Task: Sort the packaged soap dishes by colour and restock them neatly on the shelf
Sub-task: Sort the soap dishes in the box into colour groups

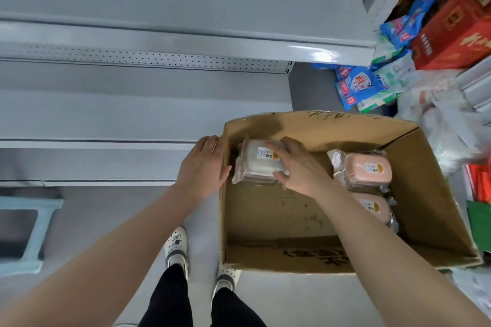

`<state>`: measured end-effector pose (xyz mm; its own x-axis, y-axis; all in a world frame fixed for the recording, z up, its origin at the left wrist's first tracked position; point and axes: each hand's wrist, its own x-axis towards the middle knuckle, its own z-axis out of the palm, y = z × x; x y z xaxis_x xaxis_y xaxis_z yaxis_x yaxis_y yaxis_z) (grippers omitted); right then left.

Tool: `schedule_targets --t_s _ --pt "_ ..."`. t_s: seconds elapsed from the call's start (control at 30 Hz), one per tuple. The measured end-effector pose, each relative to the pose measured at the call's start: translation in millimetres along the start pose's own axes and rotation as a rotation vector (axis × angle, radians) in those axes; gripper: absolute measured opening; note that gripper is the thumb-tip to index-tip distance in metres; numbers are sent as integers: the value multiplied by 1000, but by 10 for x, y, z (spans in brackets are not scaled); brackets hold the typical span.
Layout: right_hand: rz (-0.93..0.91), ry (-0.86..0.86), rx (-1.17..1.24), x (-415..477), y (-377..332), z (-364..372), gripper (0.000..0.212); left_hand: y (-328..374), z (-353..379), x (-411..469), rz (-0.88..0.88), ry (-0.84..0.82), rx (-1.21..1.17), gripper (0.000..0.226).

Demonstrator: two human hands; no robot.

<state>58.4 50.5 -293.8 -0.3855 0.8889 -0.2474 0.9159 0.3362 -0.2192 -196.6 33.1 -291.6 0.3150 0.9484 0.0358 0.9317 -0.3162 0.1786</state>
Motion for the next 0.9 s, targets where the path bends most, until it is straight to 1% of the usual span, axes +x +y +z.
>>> schedule_targets --t_s 0.17,0.27,0.33,0.43,0.5,0.6,0.73,0.8,0.9 --pt "-3 -43 -65 173 -60 203 75 -13 14 4 -1 14 -20 64" --pt "-2 -55 -101 134 -53 184 78 -18 7 -2 -7 -1 -29 65" --pt "-12 -61 -127 100 -69 108 76 -24 -25 -6 6 -6 -22 62" --pt "-31 -24 -182 53 -151 -89 71 -77 -133 -39 28 -6 -8 55" --pt "-56 28 -205 25 -269 -261 68 -147 -254 -104 46 24 0 52" --pt "-147 101 -267 7 -537 -489 64 -302 -493 -279 86 84 20 47" --pt "-332 204 -316 102 -1075 -658 56 -674 -782 -668 76 184 30 43" --pt "-425 254 -332 194 -1410 -687 53 -926 -900 -926 48 234 39 41" --pt "-547 321 -337 380 -2030 -670 55 -1369 -1069 -1405 -46 295 61 40"
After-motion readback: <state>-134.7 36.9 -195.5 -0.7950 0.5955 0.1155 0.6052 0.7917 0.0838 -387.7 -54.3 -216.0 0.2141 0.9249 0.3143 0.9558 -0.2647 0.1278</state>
